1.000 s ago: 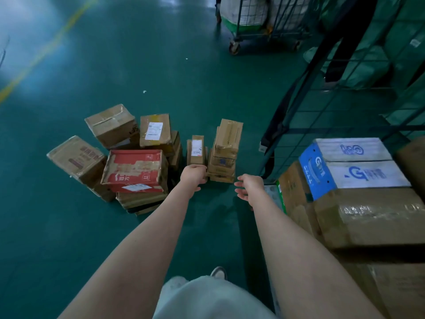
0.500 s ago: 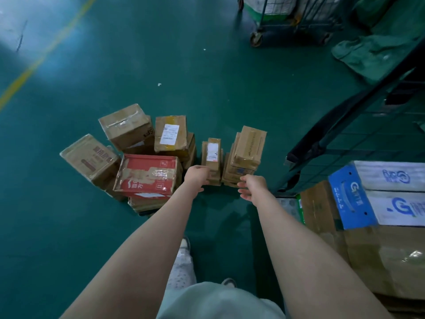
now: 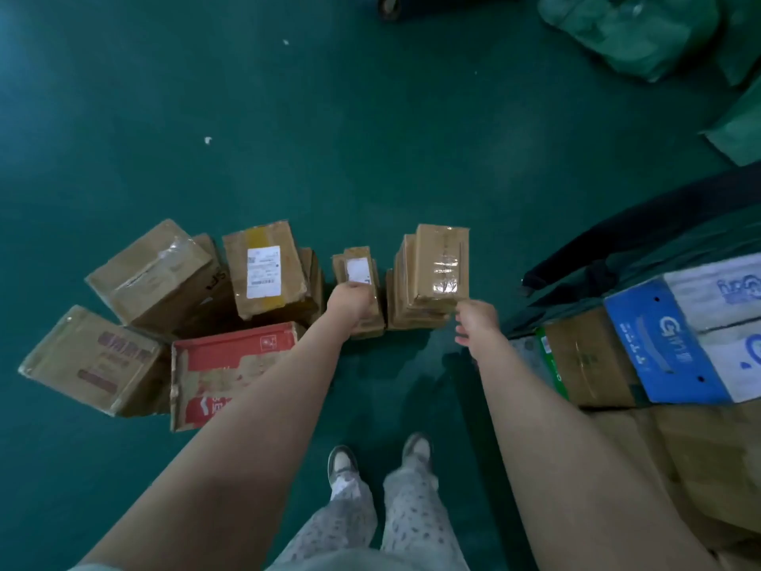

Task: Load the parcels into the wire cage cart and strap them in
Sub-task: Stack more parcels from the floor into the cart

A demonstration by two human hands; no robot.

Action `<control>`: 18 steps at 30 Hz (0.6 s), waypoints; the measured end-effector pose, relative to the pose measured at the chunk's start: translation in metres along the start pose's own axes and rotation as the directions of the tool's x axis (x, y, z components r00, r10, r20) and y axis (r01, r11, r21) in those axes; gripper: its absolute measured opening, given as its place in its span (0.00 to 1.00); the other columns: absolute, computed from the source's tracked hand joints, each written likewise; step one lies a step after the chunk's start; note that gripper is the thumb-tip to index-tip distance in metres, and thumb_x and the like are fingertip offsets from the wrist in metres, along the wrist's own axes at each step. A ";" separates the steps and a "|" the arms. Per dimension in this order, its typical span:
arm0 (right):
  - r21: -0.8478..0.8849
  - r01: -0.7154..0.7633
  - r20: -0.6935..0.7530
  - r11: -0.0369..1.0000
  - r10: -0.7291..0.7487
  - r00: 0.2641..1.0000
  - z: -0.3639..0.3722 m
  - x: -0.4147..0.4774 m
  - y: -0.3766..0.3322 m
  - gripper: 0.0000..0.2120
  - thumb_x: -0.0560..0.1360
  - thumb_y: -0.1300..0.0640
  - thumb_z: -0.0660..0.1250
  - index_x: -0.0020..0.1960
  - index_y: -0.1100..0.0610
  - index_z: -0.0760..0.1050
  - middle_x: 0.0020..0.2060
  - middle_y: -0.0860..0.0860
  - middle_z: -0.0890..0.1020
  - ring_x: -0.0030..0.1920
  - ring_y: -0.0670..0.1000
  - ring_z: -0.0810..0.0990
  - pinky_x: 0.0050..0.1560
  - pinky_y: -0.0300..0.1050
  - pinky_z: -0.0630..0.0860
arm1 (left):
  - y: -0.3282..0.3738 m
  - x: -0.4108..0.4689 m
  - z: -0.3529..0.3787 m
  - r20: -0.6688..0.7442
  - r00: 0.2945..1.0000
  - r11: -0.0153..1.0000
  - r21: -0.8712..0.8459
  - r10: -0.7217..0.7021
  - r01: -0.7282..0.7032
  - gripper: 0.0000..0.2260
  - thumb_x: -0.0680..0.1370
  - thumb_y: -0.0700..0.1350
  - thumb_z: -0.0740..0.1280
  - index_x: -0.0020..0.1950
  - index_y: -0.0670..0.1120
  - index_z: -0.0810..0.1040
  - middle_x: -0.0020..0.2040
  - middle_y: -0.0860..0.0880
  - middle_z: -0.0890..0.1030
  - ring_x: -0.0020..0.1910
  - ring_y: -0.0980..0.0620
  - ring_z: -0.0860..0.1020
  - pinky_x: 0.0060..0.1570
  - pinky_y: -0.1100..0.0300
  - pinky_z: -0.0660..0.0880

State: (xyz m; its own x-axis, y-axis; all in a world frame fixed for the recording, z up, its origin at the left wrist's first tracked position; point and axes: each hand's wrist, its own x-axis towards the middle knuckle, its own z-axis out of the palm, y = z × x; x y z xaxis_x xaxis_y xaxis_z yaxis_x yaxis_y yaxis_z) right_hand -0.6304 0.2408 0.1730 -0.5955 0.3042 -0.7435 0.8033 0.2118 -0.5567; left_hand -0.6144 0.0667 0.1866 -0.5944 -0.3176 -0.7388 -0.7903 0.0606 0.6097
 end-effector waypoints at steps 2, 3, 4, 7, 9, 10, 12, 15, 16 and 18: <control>-0.018 -0.031 -0.033 0.999 0.031 0.999 -0.002 0.019 0.000 0.15 0.79 0.64 0.54 0.62 0.61 0.72 0.45 0.54 0.73 0.39 0.53 0.70 0.48 0.48 0.76 | 0.001 0.019 0.012 0.047 0.999 1.000 0.018 -0.002 0.001 0.09 0.80 0.41 0.57 0.55 0.46 0.76 0.48 0.47 0.75 0.47 0.48 0.73 0.43 0.59 0.72; -0.020 -0.037 -0.048 0.999 0.036 0.998 -0.003 0.027 0.000 0.15 0.79 0.64 0.54 0.62 0.62 0.73 0.43 0.54 0.73 0.41 0.53 0.70 0.53 0.51 0.77 | 0.002 0.027 0.017 0.068 0.998 1.000 0.026 -0.002 0.000 0.08 0.80 0.40 0.57 0.49 0.47 0.76 0.46 0.47 0.74 0.47 0.47 0.73 0.42 0.59 0.71; -0.031 -0.046 -0.067 0.998 0.044 0.997 -0.004 0.041 -0.002 0.14 0.79 0.64 0.54 0.62 0.63 0.73 0.43 0.55 0.74 0.44 0.54 0.71 0.58 0.54 0.75 | 0.004 0.042 0.027 0.084 0.996 0.999 0.033 -0.022 0.020 0.09 0.80 0.39 0.56 0.44 0.48 0.74 0.43 0.48 0.73 0.46 0.47 0.72 0.40 0.59 0.69; -0.056 -0.053 -0.066 0.997 0.050 0.997 -0.002 0.070 -0.008 0.15 0.81 0.61 0.55 0.63 0.65 0.73 0.58 0.62 0.76 0.52 0.57 0.74 0.64 0.57 0.71 | 0.013 0.066 0.046 0.105 0.990 0.995 -0.013 -0.092 0.094 0.10 0.80 0.39 0.55 0.44 0.48 0.73 0.40 0.51 0.73 0.46 0.48 0.74 0.35 0.61 0.69; -0.084 -0.054 -0.055 0.995 0.049 0.997 0.001 0.091 -0.013 0.16 0.81 0.60 0.54 0.64 0.66 0.71 0.62 0.62 0.74 0.62 0.61 0.73 0.65 0.58 0.70 | 0.017 0.085 0.061 0.122 0.982 0.986 -0.063 -0.147 0.155 0.11 0.80 0.38 0.55 0.41 0.49 0.71 0.42 0.50 0.74 0.46 0.49 0.75 0.42 0.59 0.73; -0.095 -0.046 -0.041 0.994 0.042 0.998 0.003 0.102 -0.014 0.16 0.81 0.60 0.53 0.64 0.65 0.71 0.63 0.61 0.74 0.63 0.61 0.73 0.65 0.57 0.70 | 0.019 0.095 0.068 0.132 0.978 0.983 -0.069 -0.163 0.173 0.10 0.79 0.38 0.55 0.41 0.48 0.71 0.45 0.49 0.75 0.46 0.49 0.74 0.47 0.56 0.74; -0.101 -0.038 -0.010 0.994 0.038 0.999 0.008 0.125 -0.012 0.17 0.81 0.58 0.52 0.66 0.63 0.69 0.60 0.58 0.75 0.58 0.58 0.73 0.60 0.53 0.73 | 0.020 0.113 0.083 0.150 0.974 0.983 -0.048 -0.170 0.179 0.09 0.79 0.38 0.56 0.51 0.47 0.74 0.52 0.46 0.75 0.51 0.47 0.74 0.57 0.52 0.73; -0.113 -0.073 -0.004 0.991 0.073 0.997 0.013 0.161 -0.007 0.21 0.80 0.54 0.52 0.70 0.60 0.66 0.54 0.54 0.72 0.47 0.52 0.69 0.47 0.45 0.69 | 0.018 0.141 0.109 0.159 0.969 0.982 -0.001 -0.188 0.191 0.23 0.78 0.41 0.60 0.73 0.46 0.64 0.66 0.44 0.72 0.63 0.44 0.72 0.66 0.48 0.69; -0.121 -0.094 0.010 0.988 0.096 0.995 0.014 0.175 -0.004 0.22 0.80 0.53 0.52 0.71 0.60 0.64 0.56 0.54 0.72 0.47 0.52 0.70 0.47 0.44 0.69 | 0.018 0.152 0.119 0.162 0.966 0.979 0.021 -0.201 0.201 0.25 0.78 0.41 0.61 0.75 0.45 0.60 0.69 0.44 0.70 0.66 0.43 0.70 0.67 0.47 0.68; -0.124 -0.133 0.041 0.983 0.139 0.989 0.014 0.191 -0.002 0.24 0.81 0.50 0.52 0.73 0.59 0.62 0.68 0.55 0.69 0.60 0.55 0.71 0.61 0.50 0.70 | 0.021 0.163 0.130 0.148 0.964 0.975 0.048 -0.223 0.218 0.27 0.78 0.40 0.60 0.76 0.44 0.56 0.70 0.44 0.69 0.67 0.42 0.69 0.68 0.48 0.67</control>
State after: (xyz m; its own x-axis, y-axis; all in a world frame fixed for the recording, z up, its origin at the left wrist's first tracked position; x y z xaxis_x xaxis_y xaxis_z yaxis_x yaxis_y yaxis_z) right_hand -0.7458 0.2857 0.0265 -0.4782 0.2921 -0.8283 0.8704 0.2833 -0.4027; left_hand -0.7476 0.1387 0.0416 -0.4189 -0.1800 -0.8900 -0.9070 0.0356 0.4196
